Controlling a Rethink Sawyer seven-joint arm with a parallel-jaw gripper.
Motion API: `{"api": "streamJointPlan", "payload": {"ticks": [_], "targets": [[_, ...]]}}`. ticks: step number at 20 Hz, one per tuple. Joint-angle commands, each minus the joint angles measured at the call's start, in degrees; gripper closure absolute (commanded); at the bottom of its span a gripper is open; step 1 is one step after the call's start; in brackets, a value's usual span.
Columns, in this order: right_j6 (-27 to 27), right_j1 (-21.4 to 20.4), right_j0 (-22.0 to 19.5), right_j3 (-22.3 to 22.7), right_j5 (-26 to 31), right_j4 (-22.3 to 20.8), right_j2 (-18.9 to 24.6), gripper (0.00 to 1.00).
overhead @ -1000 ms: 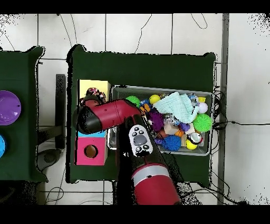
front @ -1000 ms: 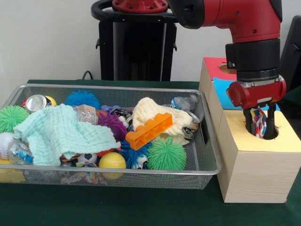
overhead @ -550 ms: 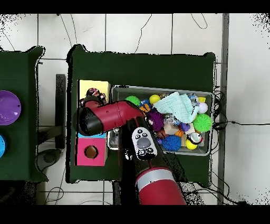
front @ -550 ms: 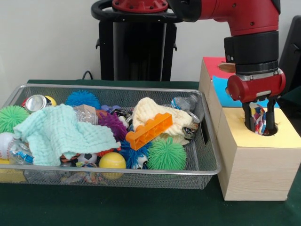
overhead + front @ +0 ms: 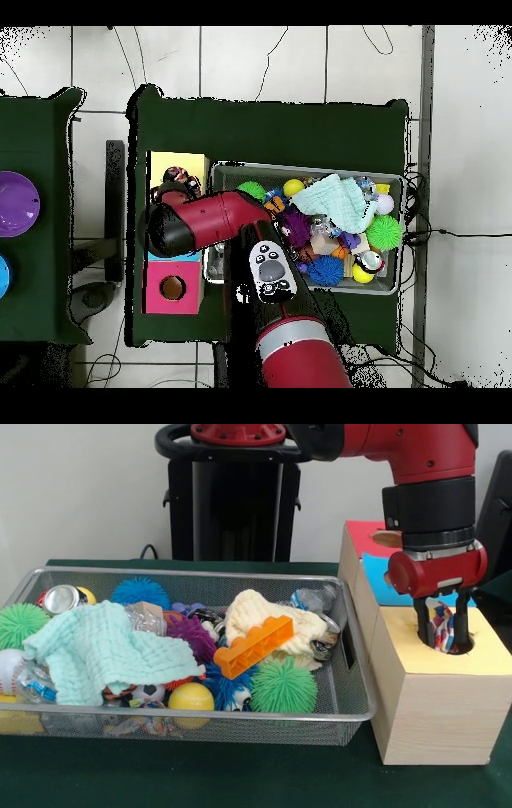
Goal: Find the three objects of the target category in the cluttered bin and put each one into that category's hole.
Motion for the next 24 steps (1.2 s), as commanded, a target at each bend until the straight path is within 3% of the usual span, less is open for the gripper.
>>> {"api": "streamJointPlan", "payload": {"ticks": [1,3,10,18,24], "targets": [[5.5,-0.2,1.9,-2.3,-0.1,-2.0,-2.6,0.0],[6.4,-0.7,2.5,-2.4,-2.8,-2.1,-3.1,0.0],[7.3,-0.9,5.8,-4.6,-4.1,-1.2,-5.7,0.0],[5.6,2.2,8.9,-10.2,4.3,0.5,-8.6,0.0],[5.2,4.1,9.4,-13.1,6.3,0.4,-10.6,0.0]]}}
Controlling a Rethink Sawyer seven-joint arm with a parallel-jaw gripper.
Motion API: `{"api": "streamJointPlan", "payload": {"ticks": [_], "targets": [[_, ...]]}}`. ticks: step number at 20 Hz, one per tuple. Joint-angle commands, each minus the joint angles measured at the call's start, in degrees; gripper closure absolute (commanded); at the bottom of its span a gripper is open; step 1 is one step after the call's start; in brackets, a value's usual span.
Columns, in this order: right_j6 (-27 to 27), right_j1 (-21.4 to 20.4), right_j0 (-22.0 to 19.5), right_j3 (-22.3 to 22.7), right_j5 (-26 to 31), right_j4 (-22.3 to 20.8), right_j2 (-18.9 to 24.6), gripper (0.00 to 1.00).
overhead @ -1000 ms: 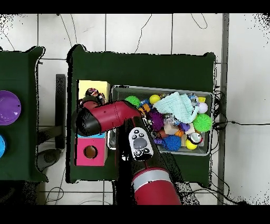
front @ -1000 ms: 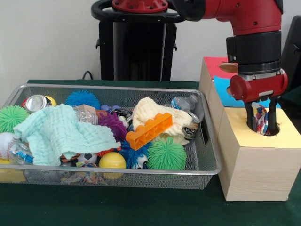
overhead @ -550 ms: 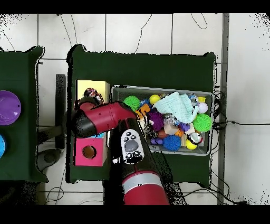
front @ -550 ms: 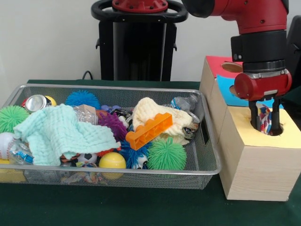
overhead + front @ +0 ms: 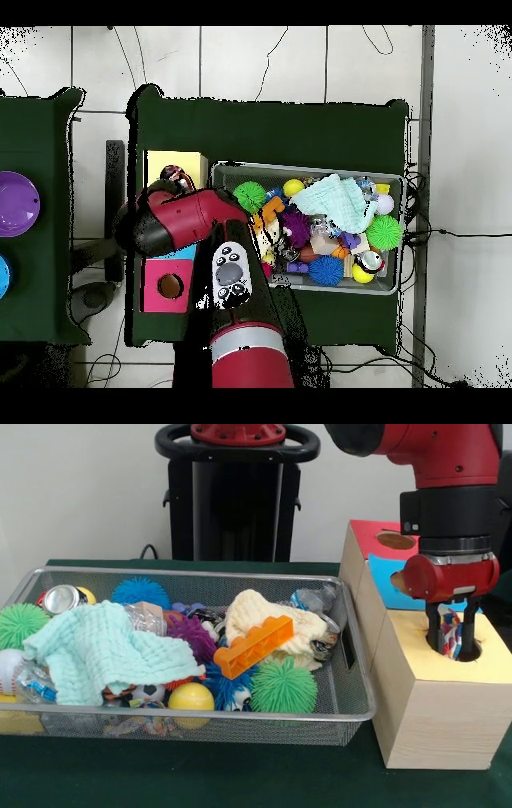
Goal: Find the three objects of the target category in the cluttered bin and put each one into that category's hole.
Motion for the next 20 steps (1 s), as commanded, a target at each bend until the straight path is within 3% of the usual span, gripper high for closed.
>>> {"api": "streamJointPlan", "payload": {"ticks": [1,4,13,17,20], "targets": [[5.4,2.0,0.9,-7.8,5.4,0.2,-2.5,0.0],[1.9,0.2,-4.1,-1.4,4.0,-0.6,3.8,0.0],[1.8,-1.5,-4.0,0.6,5.4,-2.0,1.4,0.0],[2.9,-1.9,-4.8,1.8,2.3,-2.1,2.2,0.0],[2.3,-2.1,-4.4,1.9,4.4,-2.1,1.3,0.0]]}}
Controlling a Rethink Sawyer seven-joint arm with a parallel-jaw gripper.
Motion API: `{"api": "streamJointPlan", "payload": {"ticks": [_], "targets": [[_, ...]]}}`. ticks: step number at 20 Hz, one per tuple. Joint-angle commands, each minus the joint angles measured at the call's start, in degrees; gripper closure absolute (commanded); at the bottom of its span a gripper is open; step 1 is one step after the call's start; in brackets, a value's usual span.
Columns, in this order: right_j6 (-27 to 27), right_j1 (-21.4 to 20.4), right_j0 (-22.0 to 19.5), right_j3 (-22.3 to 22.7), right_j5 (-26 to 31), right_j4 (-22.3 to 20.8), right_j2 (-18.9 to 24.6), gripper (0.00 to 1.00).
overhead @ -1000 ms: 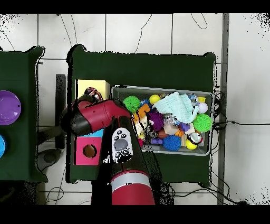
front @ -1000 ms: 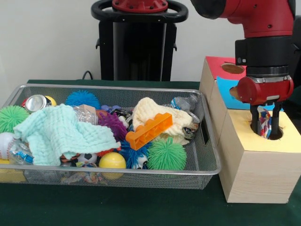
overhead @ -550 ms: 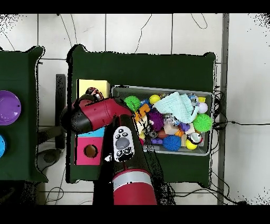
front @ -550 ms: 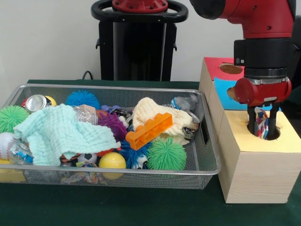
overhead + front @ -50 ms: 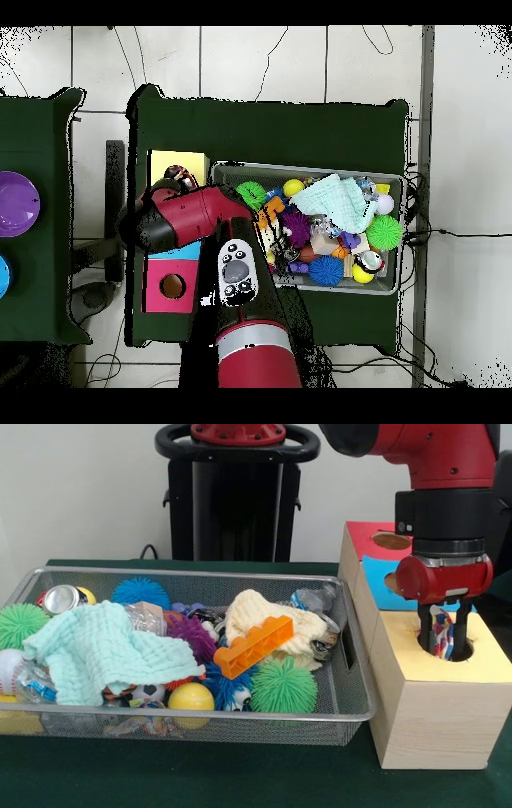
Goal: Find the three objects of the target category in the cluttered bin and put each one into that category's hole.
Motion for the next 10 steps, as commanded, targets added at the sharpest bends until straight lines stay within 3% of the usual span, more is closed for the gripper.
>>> {"api": "streamJointPlan", "payload": {"ticks": [1,10], "targets": [[2.0,-2.0,-3.0,2.0,3.7,-2.1,0.1,0.0],[1.9,-1.8,-2.0,1.1,7.1,-1.9,-1.6,0.0]]}}
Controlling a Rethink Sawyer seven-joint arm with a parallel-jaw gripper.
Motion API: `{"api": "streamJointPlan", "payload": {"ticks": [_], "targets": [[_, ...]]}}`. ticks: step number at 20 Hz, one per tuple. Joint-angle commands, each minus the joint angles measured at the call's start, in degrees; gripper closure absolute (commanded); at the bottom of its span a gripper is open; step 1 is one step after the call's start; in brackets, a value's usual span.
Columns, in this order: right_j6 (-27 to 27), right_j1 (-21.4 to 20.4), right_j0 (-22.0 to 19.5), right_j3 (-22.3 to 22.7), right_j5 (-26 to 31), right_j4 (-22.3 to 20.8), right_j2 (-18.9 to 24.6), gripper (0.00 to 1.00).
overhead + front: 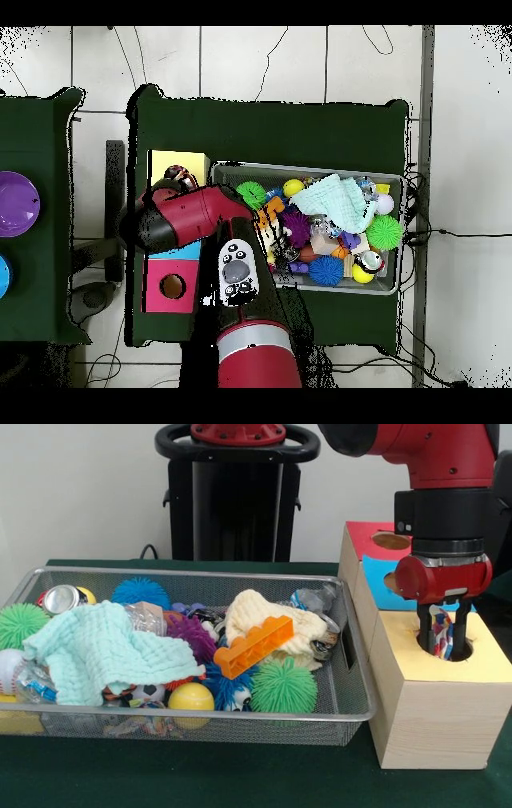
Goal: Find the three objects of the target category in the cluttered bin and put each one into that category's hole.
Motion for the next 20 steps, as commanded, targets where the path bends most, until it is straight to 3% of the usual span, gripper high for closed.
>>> {"api": "streamJointPlan", "payload": {"ticks": [1,14,20], "targets": [[1.8,-1.8,-1.9,1.1,7.5,-1.8,-1.7,1.0],[1.8,-1.8,-2.2,1.1,6.3,-2.0,-1.2,1.0],[2.8,2.0,-2.5,1.1,1.9,-2.6,0.0,1.0]]}}
